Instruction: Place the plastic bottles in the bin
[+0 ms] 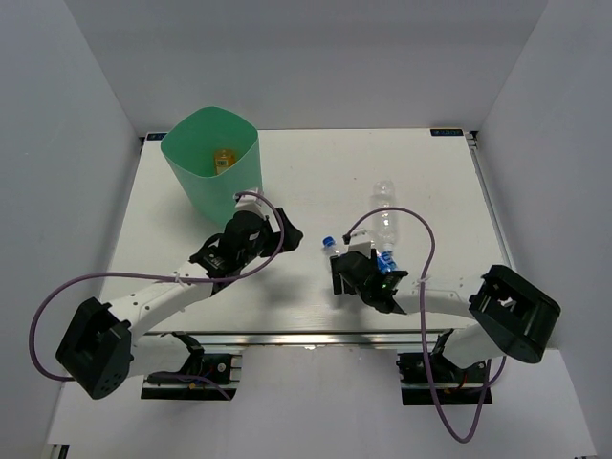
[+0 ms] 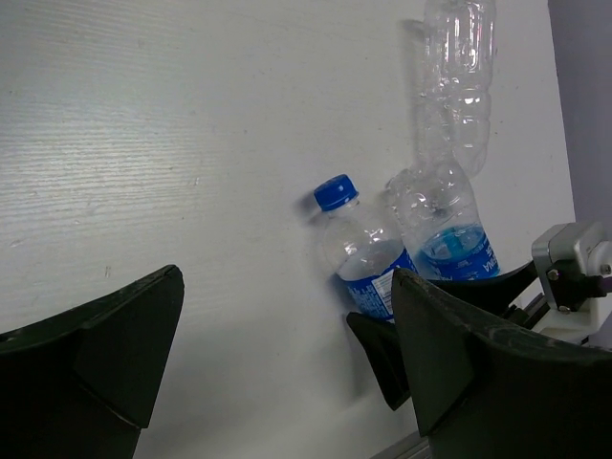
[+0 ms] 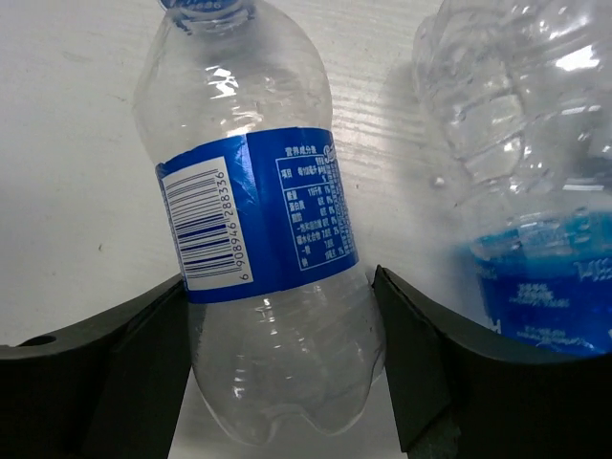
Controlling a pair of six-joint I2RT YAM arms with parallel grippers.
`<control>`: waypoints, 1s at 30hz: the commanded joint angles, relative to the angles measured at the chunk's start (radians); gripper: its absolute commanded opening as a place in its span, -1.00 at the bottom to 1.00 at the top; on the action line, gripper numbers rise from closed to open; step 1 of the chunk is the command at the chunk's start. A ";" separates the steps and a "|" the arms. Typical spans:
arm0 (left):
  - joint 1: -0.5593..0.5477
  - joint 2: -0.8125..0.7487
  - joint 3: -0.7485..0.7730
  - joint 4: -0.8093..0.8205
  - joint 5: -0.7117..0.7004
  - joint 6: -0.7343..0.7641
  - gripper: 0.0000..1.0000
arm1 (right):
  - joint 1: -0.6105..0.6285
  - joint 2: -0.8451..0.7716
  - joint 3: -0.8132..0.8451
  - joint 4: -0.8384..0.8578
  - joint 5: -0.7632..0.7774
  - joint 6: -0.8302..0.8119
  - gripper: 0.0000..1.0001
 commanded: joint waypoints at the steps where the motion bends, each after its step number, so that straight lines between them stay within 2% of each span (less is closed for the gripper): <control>1: -0.006 0.015 -0.010 0.052 0.029 -0.022 0.96 | 0.005 0.030 0.062 0.067 0.072 -0.023 0.45; 2: -0.006 0.024 -0.010 0.055 0.032 -0.023 0.96 | 0.005 0.033 0.066 0.074 0.069 -0.033 0.34; 5: -0.008 0.038 -0.016 0.067 0.045 -0.034 0.96 | 0.005 0.026 0.053 0.134 0.012 -0.105 0.20; 7: -0.009 0.055 -0.027 0.087 0.054 -0.045 0.96 | 0.005 0.003 0.035 0.155 -0.022 -0.118 0.02; 8: -0.011 0.063 -0.030 0.096 0.066 -0.052 0.96 | 0.005 -0.006 0.027 0.194 -0.040 -0.125 -0.14; 9: -0.014 0.081 -0.036 0.125 0.074 -0.058 0.96 | 0.005 -0.029 0.020 0.215 -0.058 -0.133 -0.18; 16: -0.043 0.188 -0.021 0.248 0.178 -0.106 0.97 | 0.005 -0.111 0.021 0.320 -0.348 -0.178 -0.28; 20: -0.057 0.216 -0.004 0.259 0.181 -0.108 0.96 | 0.005 -0.146 0.029 0.333 -0.421 -0.181 -0.23; 22: -0.065 0.218 -0.015 0.288 0.192 -0.117 0.85 | 0.005 -0.155 0.029 0.347 -0.442 -0.182 -0.22; 23: -0.068 0.221 -0.023 0.325 0.200 -0.124 0.71 | 0.005 -0.160 0.026 0.355 -0.445 -0.182 -0.22; 24: -0.071 0.222 -0.029 0.346 0.222 -0.138 0.23 | 0.005 -0.160 0.024 0.360 -0.444 -0.182 -0.22; 25: -0.071 0.224 -0.036 0.360 0.235 -0.146 -0.02 | 0.005 -0.158 0.024 0.363 -0.442 -0.182 -0.23; 27: -0.072 0.229 -0.038 0.382 0.253 -0.158 -0.38 | 0.005 -0.155 0.024 0.366 -0.456 -0.181 -0.19; 28: -0.071 0.227 -0.035 0.380 0.249 -0.158 -0.67 | 0.005 -0.158 0.021 0.364 -0.461 -0.181 -0.10; 29: -0.072 0.225 -0.027 0.365 0.241 -0.155 -0.83 | 0.005 -0.165 0.018 0.364 -0.464 -0.179 0.16; 30: -0.072 0.224 -0.020 0.351 0.230 -0.147 -1.00 | 0.005 -0.171 0.016 0.360 -0.462 -0.179 0.29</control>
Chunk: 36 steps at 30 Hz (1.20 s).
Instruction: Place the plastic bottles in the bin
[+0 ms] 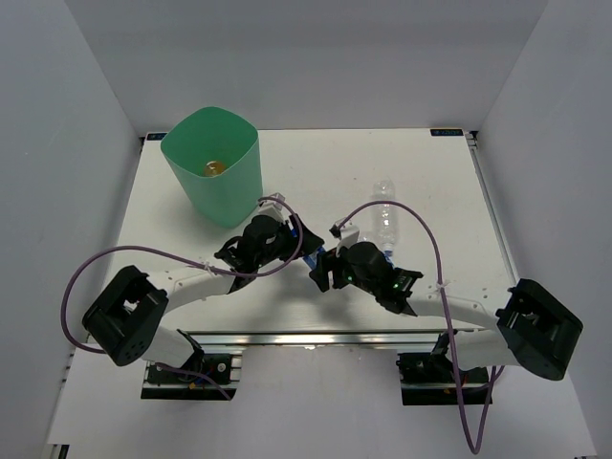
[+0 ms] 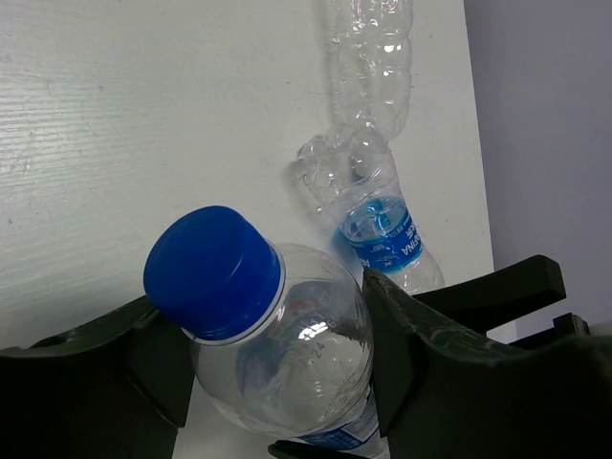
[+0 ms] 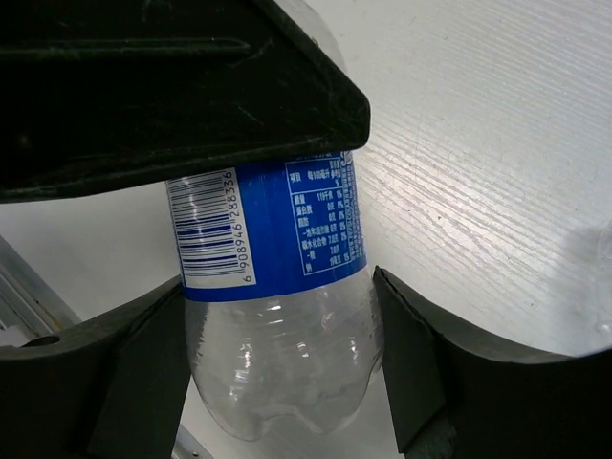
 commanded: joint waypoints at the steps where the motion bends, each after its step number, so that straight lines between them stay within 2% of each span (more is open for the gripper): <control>1: -0.017 -0.009 0.040 -0.013 0.019 0.009 -1.00 | 0.016 -0.062 0.014 0.109 -0.091 -0.010 0.45; 3: -0.015 -0.017 0.080 -0.067 -0.011 0.050 -1.00 | 0.016 -0.094 0.017 0.074 -0.054 -0.016 0.58; 4: -0.017 -0.023 0.106 -0.102 -0.087 0.061 -1.00 | 0.016 -0.115 0.020 0.048 -0.036 -0.030 0.75; 5: -0.014 -0.032 0.180 -0.190 -0.131 0.102 -1.00 | 0.016 -0.158 0.026 -0.015 -0.019 -0.042 0.79; 6: -0.015 -0.037 0.228 -0.244 -0.183 0.120 -1.00 | 0.016 -0.180 0.041 -0.053 0.022 -0.053 0.79; 7: -0.014 -0.043 0.279 -0.290 -0.294 0.139 -1.00 | 0.015 -0.228 0.047 -0.093 0.045 -0.056 0.79; 10: 0.009 -0.046 0.500 -0.488 -0.436 0.223 -1.00 | 0.001 -0.328 0.054 -0.237 0.150 -0.028 0.79; 11: 0.034 -0.046 0.611 -0.513 -0.447 0.274 -1.00 | -0.010 -0.353 0.054 -0.309 0.214 -0.014 0.79; 13: 0.054 -0.048 0.721 -0.589 -0.484 0.324 -1.00 | -0.069 -0.399 0.055 -0.421 0.268 0.053 0.79; 15: 0.098 -0.044 0.863 -0.634 -0.563 0.372 -1.00 | -0.142 -0.414 0.052 -0.536 0.242 0.073 0.79; 16: 0.120 -0.035 0.902 -0.675 -0.588 0.383 -1.00 | -0.225 -0.413 0.051 -0.564 0.216 0.075 0.79; 18: 0.216 -0.023 1.003 -0.722 -0.613 0.394 -1.00 | -0.307 -0.399 0.049 -0.636 0.132 0.078 0.79; 19: 0.254 -0.005 1.026 -0.760 -0.610 0.398 -1.00 | -0.365 -0.379 0.041 -0.647 0.121 0.078 0.79; 20: 0.322 0.006 1.042 -0.775 -0.613 0.404 -1.00 | -0.386 -0.366 0.038 -0.652 0.104 0.072 0.79; 23: 0.422 0.044 1.066 -0.820 -0.627 0.403 -0.88 | -0.418 -0.323 0.026 -0.649 0.099 0.026 0.79; 24: 0.439 0.051 1.063 -0.826 -0.625 0.398 -0.71 | -0.421 -0.306 0.022 -0.638 0.099 0.010 0.79; 26: 0.492 0.067 1.040 -0.819 -0.602 0.392 -0.60 | -0.432 -0.287 0.011 -0.632 0.084 0.009 0.79; 27: 0.506 0.075 1.033 -0.814 -0.584 0.386 -0.37 | -0.441 -0.271 0.006 -0.609 0.064 -0.005 0.79; 30: 0.532 0.113 1.040 -0.825 -0.573 0.389 0.69 | -0.455 -0.226 -0.020 -0.575 0.043 -0.019 0.79; 31: 0.534 0.121 1.049 -0.823 -0.573 0.401 0.97 | -0.459 -0.211 -0.025 -0.553 0.040 -0.025 0.79; 36: 0.534 0.146 1.129 -0.832 -0.530 0.424 0.96 | -0.462 -0.135 -0.023 -0.511 -0.072 -0.076 0.78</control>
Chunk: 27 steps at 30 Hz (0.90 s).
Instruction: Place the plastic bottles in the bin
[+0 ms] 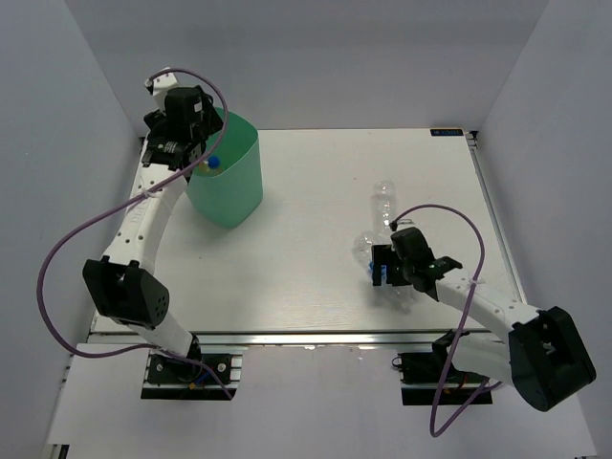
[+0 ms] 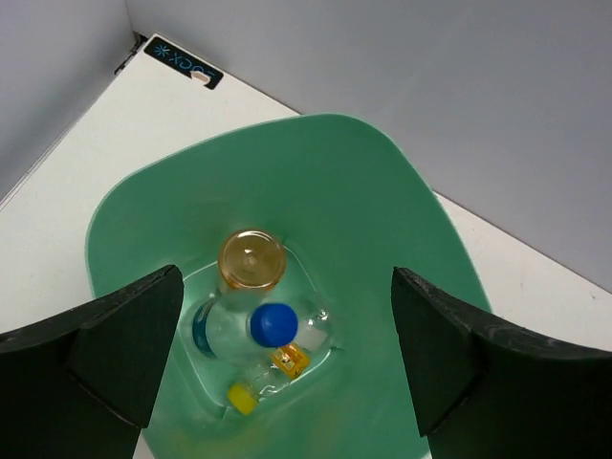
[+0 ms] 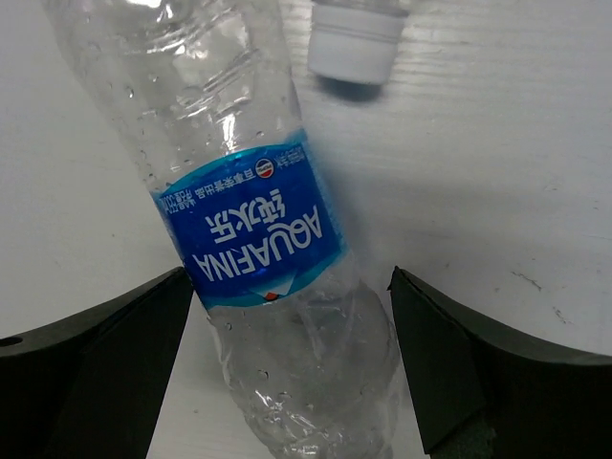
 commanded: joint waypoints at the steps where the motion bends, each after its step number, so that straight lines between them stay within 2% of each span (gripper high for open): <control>1: 0.001 -0.038 0.098 -0.010 0.042 0.030 0.96 | -0.002 0.024 0.002 0.060 -0.084 -0.054 0.76; 5: 0.003 -0.069 0.166 -0.007 0.114 0.036 0.96 | -0.002 0.030 -0.002 0.089 -0.194 -0.083 0.58; 7: 0.000 -0.124 0.118 0.042 0.182 0.024 0.96 | -0.002 0.028 -0.013 0.125 -0.254 -0.091 0.48; 8: 0.000 -0.150 0.086 0.063 0.268 0.014 0.96 | -0.002 0.030 -0.015 0.134 -0.286 -0.091 0.43; 10: -0.010 -0.231 -0.050 0.160 0.353 -0.025 0.96 | -0.002 0.028 -0.013 0.154 -0.322 -0.095 0.21; 12: -0.036 -0.277 -0.189 0.247 0.447 -0.049 0.96 | -0.002 0.018 -0.010 0.180 -0.400 -0.106 -0.15; 15: -0.179 -0.343 -0.337 0.307 0.457 -0.049 0.96 | -0.001 -0.002 0.001 0.227 -0.494 -0.108 -0.28; 20: -0.332 -0.386 -0.540 0.405 0.461 -0.105 0.96 | -0.001 -0.027 0.024 0.342 -0.627 -0.063 -0.42; 23: -0.382 -0.342 -0.627 0.500 0.571 -0.151 0.96 | -0.001 -0.027 0.051 0.417 -0.667 -0.020 -0.48; 27: -0.453 -0.246 -0.626 0.478 0.564 -0.182 0.96 | -0.001 0.016 0.105 0.454 -0.678 0.009 -0.52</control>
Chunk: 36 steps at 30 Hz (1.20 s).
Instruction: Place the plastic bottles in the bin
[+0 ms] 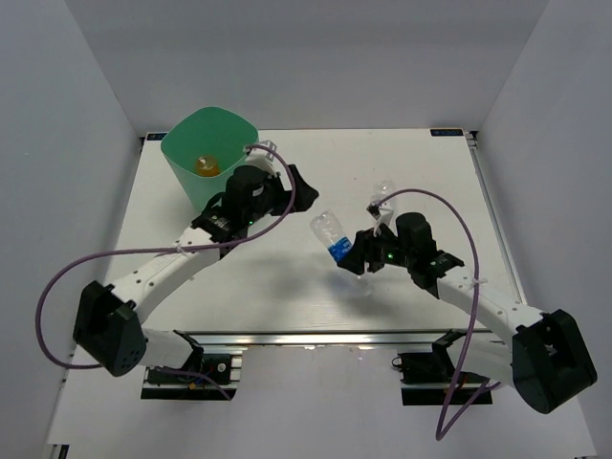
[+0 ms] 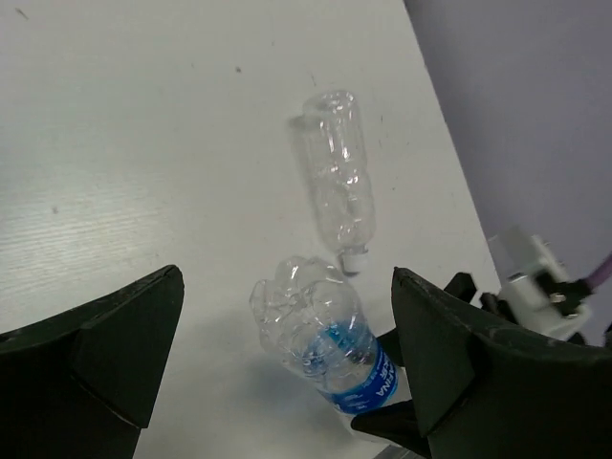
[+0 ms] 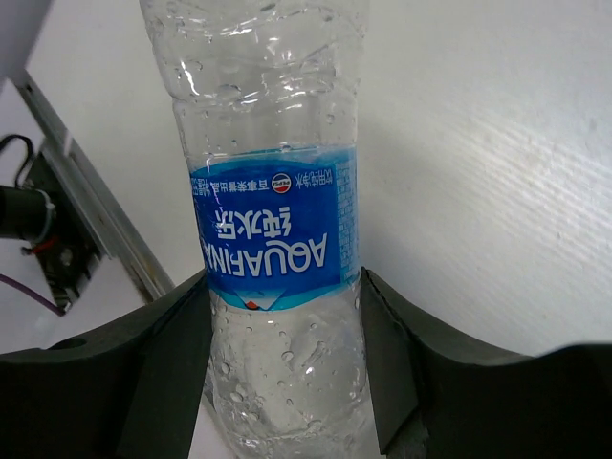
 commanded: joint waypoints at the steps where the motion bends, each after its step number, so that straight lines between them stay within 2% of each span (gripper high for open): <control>1: -0.050 0.049 0.014 0.046 0.037 -0.039 0.96 | -0.001 0.028 0.083 0.129 -0.069 0.053 -0.52; 8: -0.107 0.108 -0.012 0.118 0.020 -0.076 0.96 | 0.004 0.094 0.143 0.267 -0.100 0.167 -0.59; 12: -0.113 0.123 -0.011 0.128 0.011 -0.090 0.96 | 0.016 0.115 0.116 0.406 -0.106 0.243 -0.58; 15: -0.113 0.123 -0.015 0.138 0.011 -0.098 0.93 | 0.022 0.105 0.099 0.486 -0.129 0.265 -0.41; 16: -0.113 0.123 -0.012 0.139 0.011 -0.098 0.60 | 0.024 0.099 0.099 0.480 -0.131 0.257 -0.34; 18: -0.113 0.109 -0.012 0.148 -0.037 -0.098 0.15 | 0.024 0.076 0.092 0.459 -0.116 0.242 -0.17; 19: -0.113 0.105 -0.014 0.152 -0.050 -0.098 -0.25 | 0.024 0.066 0.089 0.447 -0.091 0.225 -0.05; 21: -0.113 0.095 0.005 0.141 -0.073 -0.092 -0.51 | 0.024 0.037 0.088 0.390 -0.073 0.199 0.56; 22: -0.113 0.095 0.021 0.126 -0.119 -0.075 -0.63 | 0.024 0.028 0.091 0.366 -0.057 0.172 0.78; 23: -0.113 0.098 0.069 0.083 -0.145 -0.061 -0.72 | 0.024 0.010 0.108 0.297 -0.050 0.156 0.79; 25: -0.107 0.118 0.142 0.012 -0.237 -0.014 -0.76 | 0.024 -0.009 0.132 0.203 0.016 0.109 0.79; 27: -0.075 0.155 0.296 -0.095 -0.298 0.025 -0.85 | 0.022 -0.033 0.163 0.066 0.096 0.049 0.79; 29: -0.032 0.181 0.406 -0.188 -0.305 0.049 -0.89 | 0.021 -0.049 0.177 -0.006 0.238 0.023 0.79; 30: 0.015 0.192 0.513 -0.216 -0.311 0.057 -0.91 | 0.016 -0.049 0.184 -0.059 0.287 0.020 0.79; 34: 0.128 0.200 0.698 -0.286 -0.347 0.120 -0.85 | -0.039 -0.009 0.243 -0.194 0.531 0.019 0.79; 36: 0.177 0.180 0.739 -0.307 -0.442 0.146 -0.78 | -0.081 0.042 0.263 -0.231 0.585 0.023 0.79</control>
